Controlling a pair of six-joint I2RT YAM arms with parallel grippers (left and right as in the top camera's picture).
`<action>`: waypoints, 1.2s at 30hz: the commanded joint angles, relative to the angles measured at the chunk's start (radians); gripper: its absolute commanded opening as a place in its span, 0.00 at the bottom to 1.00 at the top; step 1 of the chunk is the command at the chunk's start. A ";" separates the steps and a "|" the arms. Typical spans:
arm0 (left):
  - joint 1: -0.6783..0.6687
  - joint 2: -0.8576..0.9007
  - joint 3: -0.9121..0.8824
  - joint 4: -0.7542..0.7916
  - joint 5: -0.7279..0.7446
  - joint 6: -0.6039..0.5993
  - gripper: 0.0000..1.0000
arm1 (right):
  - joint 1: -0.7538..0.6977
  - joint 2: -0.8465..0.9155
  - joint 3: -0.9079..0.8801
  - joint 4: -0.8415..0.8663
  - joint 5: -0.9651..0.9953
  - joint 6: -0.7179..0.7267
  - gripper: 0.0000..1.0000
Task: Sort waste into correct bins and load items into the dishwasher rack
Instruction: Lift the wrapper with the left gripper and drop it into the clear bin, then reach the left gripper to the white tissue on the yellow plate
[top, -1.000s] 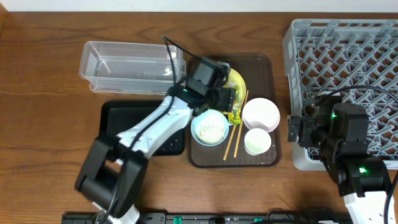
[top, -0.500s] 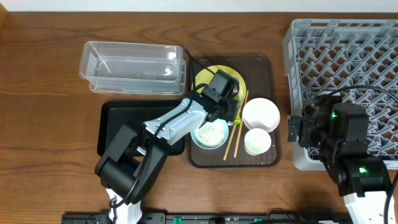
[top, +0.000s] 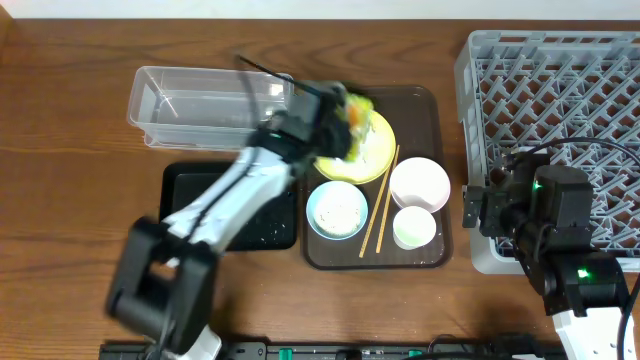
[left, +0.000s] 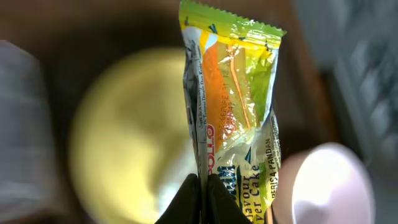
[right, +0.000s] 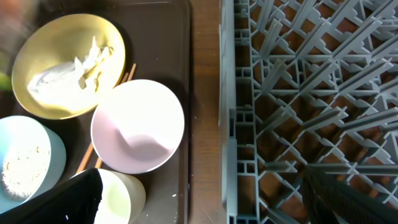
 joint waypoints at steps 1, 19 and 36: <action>0.099 -0.073 0.018 -0.003 -0.054 -0.042 0.09 | 0.006 -0.001 0.019 -0.002 -0.004 -0.002 0.99; 0.343 -0.039 0.018 -0.013 -0.093 -0.382 0.45 | 0.006 -0.001 0.019 -0.002 -0.004 -0.002 0.99; -0.023 0.089 0.014 -0.060 0.047 0.420 0.57 | 0.006 0.001 0.019 -0.006 -0.004 -0.002 0.99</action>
